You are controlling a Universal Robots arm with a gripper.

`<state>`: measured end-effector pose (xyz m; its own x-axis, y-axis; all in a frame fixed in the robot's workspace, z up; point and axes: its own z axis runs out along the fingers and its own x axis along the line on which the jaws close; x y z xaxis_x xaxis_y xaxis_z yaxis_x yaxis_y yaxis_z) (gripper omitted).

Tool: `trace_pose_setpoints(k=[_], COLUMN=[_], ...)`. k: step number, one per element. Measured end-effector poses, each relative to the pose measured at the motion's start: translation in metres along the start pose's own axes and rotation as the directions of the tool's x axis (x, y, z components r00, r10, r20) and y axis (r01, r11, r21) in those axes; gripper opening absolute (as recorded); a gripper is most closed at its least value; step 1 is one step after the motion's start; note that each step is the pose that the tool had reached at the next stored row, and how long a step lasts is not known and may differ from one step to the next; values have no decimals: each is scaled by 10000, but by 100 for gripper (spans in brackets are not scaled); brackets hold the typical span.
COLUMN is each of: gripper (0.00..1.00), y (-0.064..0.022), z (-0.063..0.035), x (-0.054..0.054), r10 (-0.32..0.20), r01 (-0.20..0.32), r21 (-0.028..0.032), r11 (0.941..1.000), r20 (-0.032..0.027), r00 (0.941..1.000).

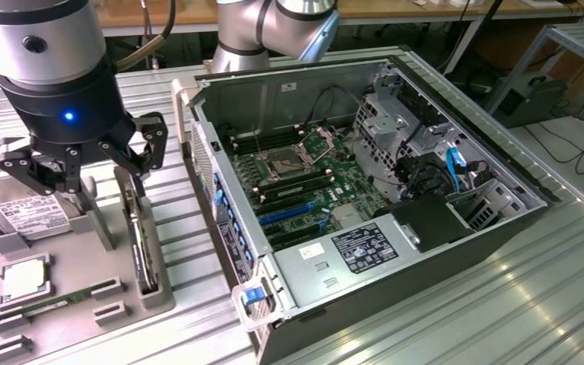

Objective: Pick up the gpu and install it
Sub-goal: 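Pick up the gpu and move the gpu toward the slot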

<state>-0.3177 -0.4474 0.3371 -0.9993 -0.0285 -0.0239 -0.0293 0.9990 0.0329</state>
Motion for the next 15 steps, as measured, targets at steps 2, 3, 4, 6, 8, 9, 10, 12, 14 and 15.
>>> trace_pose_setpoints(k=[2,3,4,6,8,9,10,12,14,15], gripper=[60,60,60,60,60,60,60,60,60,60], y=[-2,-3,-4,-4,-6,-6,-7,-8,-9,-10], z=[25,37,48,72,91,101,113,140,158,166], x=[1,1,1,1,1,2,2,1,0,-1], r10=[1,1,2,16,16,16,17,-35,-90,-119], r01=[-1,-1,-2,-16,-16,-16,-17,35,90,119], r21=[0,0,0,-1,0,0,-1,-1,-2,-3], r11=[10000,10000,10000,10000,10000,10000,10000,10000,10000,9999], r20=[0,0,0,2,2,1,1,-1,-3,-4], r00=[10000,10000,10000,10000,10000,10000,10000,10000,10000,9999])
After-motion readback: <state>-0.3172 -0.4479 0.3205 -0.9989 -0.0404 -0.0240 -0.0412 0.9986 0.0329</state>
